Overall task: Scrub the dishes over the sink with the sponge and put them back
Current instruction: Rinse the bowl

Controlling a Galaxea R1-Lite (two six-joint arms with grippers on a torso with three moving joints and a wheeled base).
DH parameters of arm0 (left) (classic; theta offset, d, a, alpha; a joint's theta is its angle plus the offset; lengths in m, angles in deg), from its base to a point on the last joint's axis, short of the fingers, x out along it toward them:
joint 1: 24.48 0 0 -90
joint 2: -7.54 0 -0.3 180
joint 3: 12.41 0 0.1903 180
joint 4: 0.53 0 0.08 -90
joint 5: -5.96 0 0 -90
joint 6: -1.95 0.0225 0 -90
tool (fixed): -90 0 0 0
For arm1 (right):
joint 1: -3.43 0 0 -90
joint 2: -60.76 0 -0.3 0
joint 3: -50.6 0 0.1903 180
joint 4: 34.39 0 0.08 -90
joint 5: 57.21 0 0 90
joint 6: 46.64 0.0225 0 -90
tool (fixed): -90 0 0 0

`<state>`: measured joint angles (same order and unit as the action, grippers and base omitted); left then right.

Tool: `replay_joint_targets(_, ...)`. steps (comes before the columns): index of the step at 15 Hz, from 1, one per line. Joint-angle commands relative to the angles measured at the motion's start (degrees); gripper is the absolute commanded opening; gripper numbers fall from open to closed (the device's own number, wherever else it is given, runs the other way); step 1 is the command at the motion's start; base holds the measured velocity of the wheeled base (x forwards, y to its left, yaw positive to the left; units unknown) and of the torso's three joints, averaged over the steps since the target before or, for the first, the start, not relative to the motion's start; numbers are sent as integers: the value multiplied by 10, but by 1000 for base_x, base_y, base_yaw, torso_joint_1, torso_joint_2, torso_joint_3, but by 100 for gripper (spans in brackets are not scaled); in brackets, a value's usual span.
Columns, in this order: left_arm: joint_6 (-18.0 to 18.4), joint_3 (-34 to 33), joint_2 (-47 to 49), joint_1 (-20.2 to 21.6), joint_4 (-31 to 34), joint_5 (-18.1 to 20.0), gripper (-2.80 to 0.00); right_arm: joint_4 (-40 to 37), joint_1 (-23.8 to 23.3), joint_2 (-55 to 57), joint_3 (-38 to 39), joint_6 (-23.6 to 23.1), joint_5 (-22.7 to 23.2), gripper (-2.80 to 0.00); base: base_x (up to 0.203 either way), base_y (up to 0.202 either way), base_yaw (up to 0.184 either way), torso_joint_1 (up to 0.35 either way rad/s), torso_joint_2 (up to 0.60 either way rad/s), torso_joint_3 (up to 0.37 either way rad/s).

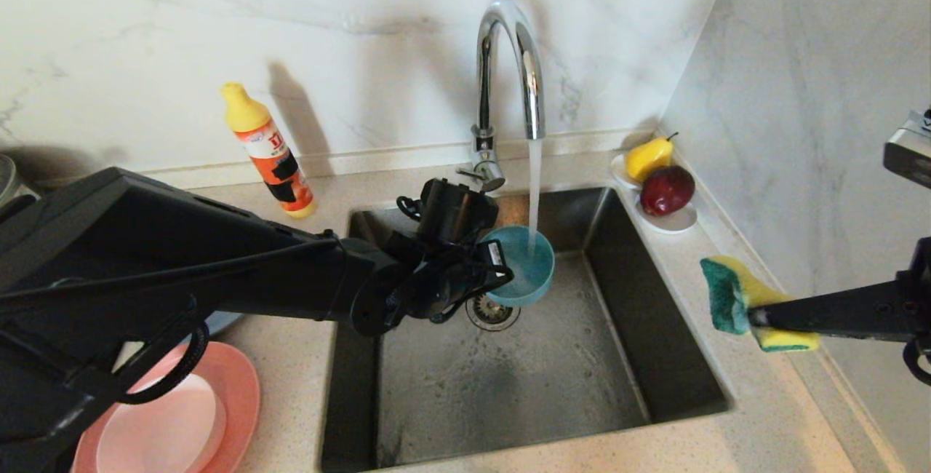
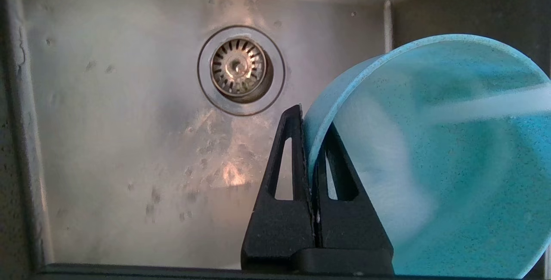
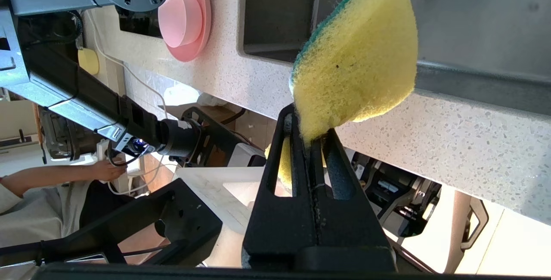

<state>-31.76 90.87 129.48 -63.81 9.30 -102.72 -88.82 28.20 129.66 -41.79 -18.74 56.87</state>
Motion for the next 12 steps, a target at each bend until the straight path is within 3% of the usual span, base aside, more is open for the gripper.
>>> replay_joint_targets(1,-2,-2,-2,-2,-1,0,-280,-2,0,0,1,2,2,-280,0,0,0,0,0,0)
replay_joint_targets(5,7,-50,-37,-1,-3,-7,-280,0,0,-3,7,2,2,-280,0,0,0,0,0,0)
replay_joint_targets(7,31,-106,-90,7,-13,-12,-280,2,0,-6,15,2,3,-280,0,0,0,0,0,0)
replay_joint_targets(9,95,-175,-131,19,-77,-34,-280,3,0,-1,16,2,3,-280,0,0,0,0,0,0)
replay_joint_targets(12,209,-270,-171,34,-266,-78,-280,5,0,0,28,4,3,-280,0,0,0,0,0,0)
